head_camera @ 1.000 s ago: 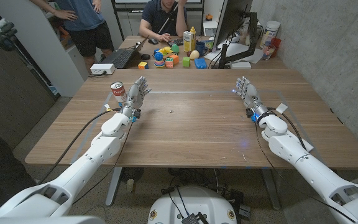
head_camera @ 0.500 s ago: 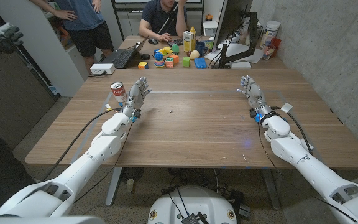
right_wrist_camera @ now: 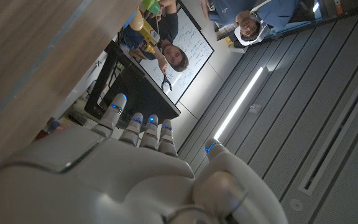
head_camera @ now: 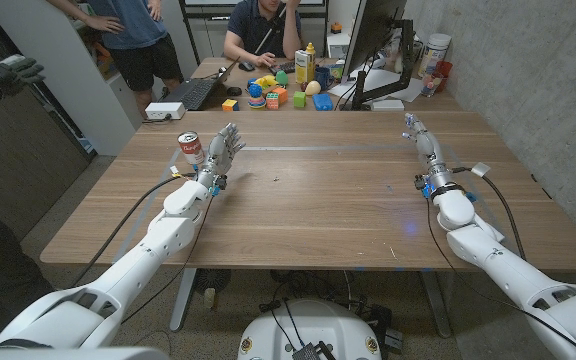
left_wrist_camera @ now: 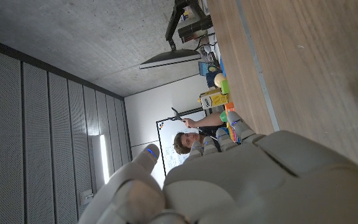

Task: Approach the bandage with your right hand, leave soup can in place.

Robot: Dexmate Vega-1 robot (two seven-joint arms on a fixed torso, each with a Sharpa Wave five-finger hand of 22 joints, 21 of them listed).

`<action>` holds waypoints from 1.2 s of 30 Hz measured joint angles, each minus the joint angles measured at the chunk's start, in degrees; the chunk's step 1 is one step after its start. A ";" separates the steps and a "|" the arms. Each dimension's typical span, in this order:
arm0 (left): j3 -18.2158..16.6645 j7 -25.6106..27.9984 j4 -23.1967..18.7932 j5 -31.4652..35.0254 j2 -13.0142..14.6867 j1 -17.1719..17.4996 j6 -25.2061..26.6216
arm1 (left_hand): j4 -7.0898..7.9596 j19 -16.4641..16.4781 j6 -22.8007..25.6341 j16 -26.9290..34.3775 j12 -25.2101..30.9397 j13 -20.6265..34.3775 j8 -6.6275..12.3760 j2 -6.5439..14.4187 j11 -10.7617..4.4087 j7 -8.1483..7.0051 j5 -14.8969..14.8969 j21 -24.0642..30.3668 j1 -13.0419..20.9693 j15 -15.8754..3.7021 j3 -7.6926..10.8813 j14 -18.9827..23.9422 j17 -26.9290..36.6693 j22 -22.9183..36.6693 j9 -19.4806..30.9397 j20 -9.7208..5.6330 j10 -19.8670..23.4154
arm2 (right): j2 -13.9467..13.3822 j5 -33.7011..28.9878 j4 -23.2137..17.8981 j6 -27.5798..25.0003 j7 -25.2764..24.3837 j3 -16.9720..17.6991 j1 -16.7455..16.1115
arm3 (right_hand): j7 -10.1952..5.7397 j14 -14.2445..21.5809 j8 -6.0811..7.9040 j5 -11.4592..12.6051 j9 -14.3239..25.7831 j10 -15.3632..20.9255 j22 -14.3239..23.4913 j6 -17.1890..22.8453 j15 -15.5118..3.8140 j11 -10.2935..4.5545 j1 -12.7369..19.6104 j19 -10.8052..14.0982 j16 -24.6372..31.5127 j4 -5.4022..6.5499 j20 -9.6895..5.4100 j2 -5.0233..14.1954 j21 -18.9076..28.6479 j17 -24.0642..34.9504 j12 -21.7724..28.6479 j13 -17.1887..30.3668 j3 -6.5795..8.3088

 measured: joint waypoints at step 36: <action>0.61 -8.29 11.29 -1.08 -3.01 -5.01 -4.22 | 0.00 0.00 -0.11 -0.01 0.00 -0.01 0.00 0.00 -0.20 -0.11 0.00 -0.61 0.00 0.00 0.00 0.00 -0.01 -0.01 -0.01 0.00 -0.20 | -13.65 -54.44 7.90 5.14 -47.44 -3.37 7.80 | -6.02 5.87 2.27 -0.50 0.29 5.31 0.15 10.73 -0.94 -5.35 6.57 12.48 -0.94 -6.19 3.01 -5.22 -3.00 0.01 0.83 0.27 -1.88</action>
